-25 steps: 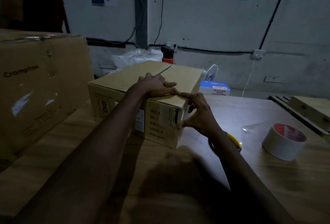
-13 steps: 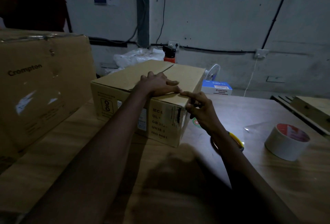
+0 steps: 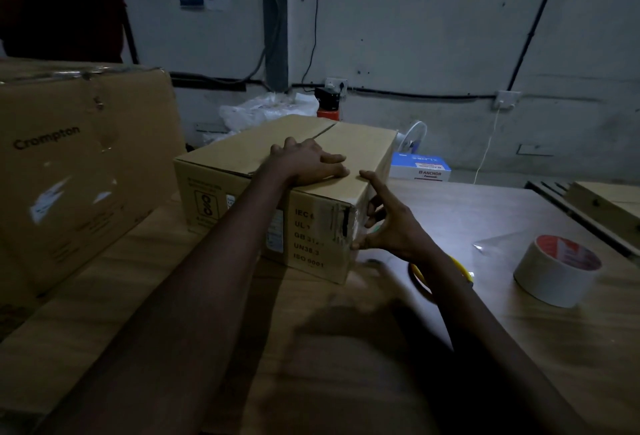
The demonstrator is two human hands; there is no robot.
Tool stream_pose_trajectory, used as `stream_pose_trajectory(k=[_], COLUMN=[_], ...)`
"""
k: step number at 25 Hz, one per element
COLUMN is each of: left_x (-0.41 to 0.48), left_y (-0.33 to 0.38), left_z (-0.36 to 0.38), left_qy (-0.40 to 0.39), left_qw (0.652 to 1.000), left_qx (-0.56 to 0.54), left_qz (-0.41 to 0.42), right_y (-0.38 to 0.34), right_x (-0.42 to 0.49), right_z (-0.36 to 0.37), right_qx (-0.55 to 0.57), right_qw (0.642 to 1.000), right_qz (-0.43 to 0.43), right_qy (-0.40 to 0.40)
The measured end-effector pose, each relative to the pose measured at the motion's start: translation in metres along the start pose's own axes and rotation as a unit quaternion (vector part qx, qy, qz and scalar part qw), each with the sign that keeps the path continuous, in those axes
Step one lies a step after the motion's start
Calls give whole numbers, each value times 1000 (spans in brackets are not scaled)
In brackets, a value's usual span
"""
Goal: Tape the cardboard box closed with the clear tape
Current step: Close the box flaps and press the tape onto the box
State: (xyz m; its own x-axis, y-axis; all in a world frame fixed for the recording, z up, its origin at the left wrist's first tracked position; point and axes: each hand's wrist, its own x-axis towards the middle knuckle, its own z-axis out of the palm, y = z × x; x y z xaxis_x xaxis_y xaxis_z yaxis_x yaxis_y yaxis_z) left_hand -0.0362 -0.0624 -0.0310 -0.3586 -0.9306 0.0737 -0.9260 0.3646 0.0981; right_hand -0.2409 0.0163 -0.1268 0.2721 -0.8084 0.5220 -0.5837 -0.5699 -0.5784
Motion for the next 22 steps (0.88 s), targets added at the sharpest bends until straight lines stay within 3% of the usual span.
stream_pose_trajectory(k=[6, 11, 15, 22], left_x=[-2, -4, -5, -7], left_y=[1, 2, 2, 3], left_z=[-1, -3, -3, -3], left_qy=[12, 17, 15, 25], left_qw=[1000, 1000, 1000, 1000], left_qx=[0, -3, 3, 2], left_qz=[3, 7, 9, 14], right_y=[-8, -24, -42, -54], right_x=[-2, -6, -5, 1], right_z=[8, 21, 35, 43], right_qx=[33, -70, -175, -167], right_qw=[999, 996, 973, 962], right_qz=[-7, 6, -34, -10], right_qy=[9, 59, 147, 216])
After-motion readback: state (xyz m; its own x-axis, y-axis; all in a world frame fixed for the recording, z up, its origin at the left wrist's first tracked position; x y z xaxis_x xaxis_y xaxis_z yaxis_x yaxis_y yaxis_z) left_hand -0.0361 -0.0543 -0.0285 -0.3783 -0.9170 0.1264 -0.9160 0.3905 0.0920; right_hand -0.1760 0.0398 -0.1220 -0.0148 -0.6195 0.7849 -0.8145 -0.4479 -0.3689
